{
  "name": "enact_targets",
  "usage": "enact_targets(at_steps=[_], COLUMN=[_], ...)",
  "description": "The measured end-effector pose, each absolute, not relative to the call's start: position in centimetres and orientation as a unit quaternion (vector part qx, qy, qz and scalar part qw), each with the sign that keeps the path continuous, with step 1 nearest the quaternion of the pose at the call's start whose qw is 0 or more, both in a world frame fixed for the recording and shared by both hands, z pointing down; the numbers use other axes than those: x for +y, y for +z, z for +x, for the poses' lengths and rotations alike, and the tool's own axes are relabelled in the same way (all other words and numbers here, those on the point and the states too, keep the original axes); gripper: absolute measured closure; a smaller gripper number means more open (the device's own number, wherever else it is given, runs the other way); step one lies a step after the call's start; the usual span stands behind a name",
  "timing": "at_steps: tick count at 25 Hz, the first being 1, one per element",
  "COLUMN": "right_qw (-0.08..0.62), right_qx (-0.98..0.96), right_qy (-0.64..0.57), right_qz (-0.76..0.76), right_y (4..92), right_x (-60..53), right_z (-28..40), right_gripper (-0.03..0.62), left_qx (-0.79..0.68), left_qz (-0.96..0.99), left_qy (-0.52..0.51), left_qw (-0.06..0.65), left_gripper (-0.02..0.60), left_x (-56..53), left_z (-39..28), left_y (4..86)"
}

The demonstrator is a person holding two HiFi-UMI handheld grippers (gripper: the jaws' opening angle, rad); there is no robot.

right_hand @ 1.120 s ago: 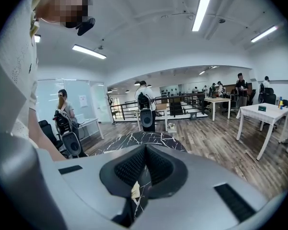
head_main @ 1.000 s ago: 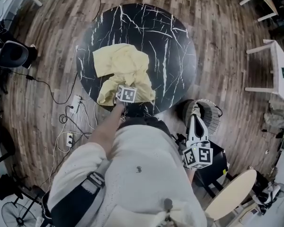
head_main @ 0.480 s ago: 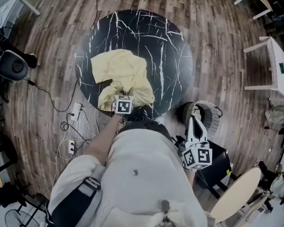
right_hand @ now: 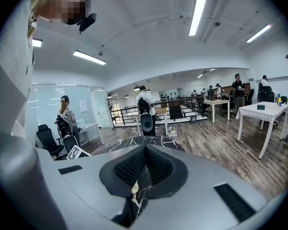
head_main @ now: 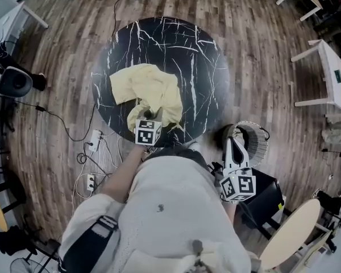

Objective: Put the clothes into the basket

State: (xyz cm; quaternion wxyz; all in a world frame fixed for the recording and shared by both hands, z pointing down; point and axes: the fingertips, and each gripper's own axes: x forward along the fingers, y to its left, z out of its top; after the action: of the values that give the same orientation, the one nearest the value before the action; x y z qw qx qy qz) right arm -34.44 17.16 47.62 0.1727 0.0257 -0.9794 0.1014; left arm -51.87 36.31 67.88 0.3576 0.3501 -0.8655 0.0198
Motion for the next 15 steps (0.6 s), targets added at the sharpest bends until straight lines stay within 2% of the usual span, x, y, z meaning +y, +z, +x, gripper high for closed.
enact_targets(at_steps=[15], right_qw=[0.142], right_qx=[-0.983], right_qy=[0.112], right_qz=[0.035], right_y=[46.1], right_x=[16.6], right_z=[-31.7], right_gripper=[0.585], left_qx=[-0.876], left_qz=[0.423], left_qy=[-0.02], left_qw=[0.23], left_gripper=[0.485], left_x=[32.9], left_z=[-49.7], left_y=[55.5])
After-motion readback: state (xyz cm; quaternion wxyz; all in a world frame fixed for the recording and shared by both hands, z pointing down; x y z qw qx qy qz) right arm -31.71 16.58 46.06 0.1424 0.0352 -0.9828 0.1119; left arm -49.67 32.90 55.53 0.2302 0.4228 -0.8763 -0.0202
